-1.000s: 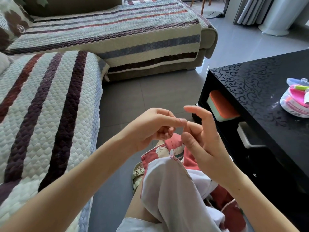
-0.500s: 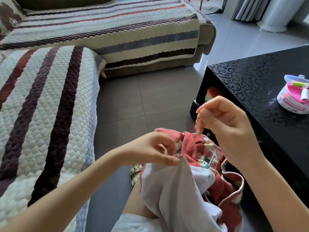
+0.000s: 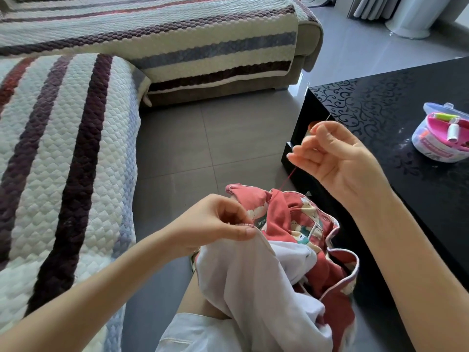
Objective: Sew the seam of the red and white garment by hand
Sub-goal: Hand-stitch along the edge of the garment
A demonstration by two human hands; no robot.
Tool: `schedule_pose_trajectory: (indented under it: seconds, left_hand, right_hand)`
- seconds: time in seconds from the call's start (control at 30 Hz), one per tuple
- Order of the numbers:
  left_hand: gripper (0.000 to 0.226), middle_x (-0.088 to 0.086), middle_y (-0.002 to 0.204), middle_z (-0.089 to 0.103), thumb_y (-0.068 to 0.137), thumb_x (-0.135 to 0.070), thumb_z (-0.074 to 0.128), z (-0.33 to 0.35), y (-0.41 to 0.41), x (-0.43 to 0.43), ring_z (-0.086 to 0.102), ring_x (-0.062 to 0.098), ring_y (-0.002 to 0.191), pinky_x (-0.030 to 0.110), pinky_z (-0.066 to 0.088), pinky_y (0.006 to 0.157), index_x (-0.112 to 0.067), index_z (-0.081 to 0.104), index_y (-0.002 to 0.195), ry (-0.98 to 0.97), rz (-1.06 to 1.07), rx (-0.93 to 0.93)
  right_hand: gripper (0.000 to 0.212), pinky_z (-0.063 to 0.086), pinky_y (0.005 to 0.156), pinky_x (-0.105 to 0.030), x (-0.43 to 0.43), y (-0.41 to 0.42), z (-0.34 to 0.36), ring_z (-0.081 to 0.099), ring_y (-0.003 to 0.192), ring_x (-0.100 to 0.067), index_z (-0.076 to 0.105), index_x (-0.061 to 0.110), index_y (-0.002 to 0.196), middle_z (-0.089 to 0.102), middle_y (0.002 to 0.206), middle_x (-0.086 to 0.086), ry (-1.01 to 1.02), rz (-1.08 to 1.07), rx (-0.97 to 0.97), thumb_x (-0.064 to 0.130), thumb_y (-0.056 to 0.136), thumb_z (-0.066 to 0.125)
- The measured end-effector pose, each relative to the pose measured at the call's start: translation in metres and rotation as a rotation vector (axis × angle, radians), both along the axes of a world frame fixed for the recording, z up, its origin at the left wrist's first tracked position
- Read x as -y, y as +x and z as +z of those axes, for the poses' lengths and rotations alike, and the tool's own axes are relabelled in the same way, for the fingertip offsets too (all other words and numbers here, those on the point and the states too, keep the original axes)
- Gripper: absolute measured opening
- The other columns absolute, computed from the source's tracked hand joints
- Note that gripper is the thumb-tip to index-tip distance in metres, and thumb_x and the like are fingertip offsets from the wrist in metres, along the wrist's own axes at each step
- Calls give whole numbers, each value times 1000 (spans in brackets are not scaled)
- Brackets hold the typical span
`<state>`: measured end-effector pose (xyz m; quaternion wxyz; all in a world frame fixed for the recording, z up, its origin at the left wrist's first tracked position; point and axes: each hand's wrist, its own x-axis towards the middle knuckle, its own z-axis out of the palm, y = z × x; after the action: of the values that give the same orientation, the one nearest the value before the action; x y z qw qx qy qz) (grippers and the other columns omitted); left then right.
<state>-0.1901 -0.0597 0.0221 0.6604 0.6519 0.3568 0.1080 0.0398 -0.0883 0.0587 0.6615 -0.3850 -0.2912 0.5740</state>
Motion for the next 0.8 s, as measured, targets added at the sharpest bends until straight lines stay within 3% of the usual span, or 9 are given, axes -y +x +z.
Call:
schedule_pose_trajectory:
  seconds: [0.1, 0.17, 0.3, 0.4, 0.47, 0.53, 0.63, 0.7, 0.8]
  left_hand:
    - [5, 2, 67, 64, 66, -14, 76, 2, -6, 2, 57, 9, 63, 17, 46, 63, -11, 74, 69, -51, 9, -1]
    - [6, 2, 66, 63, 67, -11, 75, 4, -11, 5, 56, 8, 62, 16, 46, 62, -7, 72, 70, -80, 4, 6]
    - [4, 2, 65, 63, 68, -8, 74, 9, -17, 11, 57, 7, 61, 15, 46, 60, -7, 71, 68, -105, 7, 16]
    - [7, -2, 62, 63, 68, -6, 74, 13, -18, 12, 56, 5, 59, 14, 46, 59, -12, 71, 65, -122, 4, 31]
    - [9, -4, 62, 63, 68, -5, 74, 14, -18, 13, 56, 4, 58, 13, 45, 58, -13, 71, 64, -130, -2, 40]
    - [9, -4, 62, 63, 68, -5, 74, 17, -18, 14, 56, 4, 58, 13, 45, 59, -13, 71, 65, -137, -9, 49]
    - [10, -4, 62, 62, 68, -4, 73, 20, -18, 15, 55, 3, 57, 12, 44, 58, -13, 72, 65, -146, -21, 57]
    - [10, -4, 61, 62, 68, -4, 73, 21, -18, 16, 54, 3, 57, 12, 44, 57, -14, 71, 65, -144, -23, 56]
    - [9, -4, 62, 61, 67, -5, 74, 23, -19, 17, 54, 4, 58, 12, 43, 57, -13, 71, 65, -135, -26, 43]
  right_hand:
    - [15, 52, 51, -23, -21, 17, -13, 61, 52, -12, 64, 10, 69, 58, 58, -3, -132, -123, -329, 9, 80, 53]
    - [11, 41, 42, -18, -35, 33, -26, 49, 44, -9, 52, 9, 77, 49, 52, 0, -177, -220, -392, 5, 86, 49]
    - [25, 27, 46, -18, -41, 47, -44, 34, 44, -7, 50, 15, 78, 40, 51, 6, -216, -392, 142, 1, 96, 41]
    - [8, 31, 48, -14, -18, 13, -35, 40, 49, -1, 63, 17, 81, 49, 54, 15, -116, -148, 698, 16, 84, 56]
    - [16, 41, 58, -12, 5, -12, -31, 54, 62, 1, 70, 17, 90, 63, 68, 15, -53, 202, 836, 24, 80, 60]
    - [20, 40, 63, -14, 26, -30, -29, 55, 68, -1, 72, 18, 97, 64, 72, 0, -42, 510, 831, 27, 82, 62]
    - [18, 44, 65, -28, 41, -43, -31, 56, 70, -21, 73, 13, 94, 62, 80, -22, 0, 643, 883, 25, 86, 62]
    - [16, 45, 70, -41, 43, -46, -31, 58, 74, -29, 70, 9, 87, 64, 80, -20, 5, 645, 859, 23, 88, 64]
    - [15, 43, 61, -19, 42, -48, -27, 54, 67, -4, 65, 16, 74, 61, 66, 7, 8, 591, 735, 12, 88, 65]
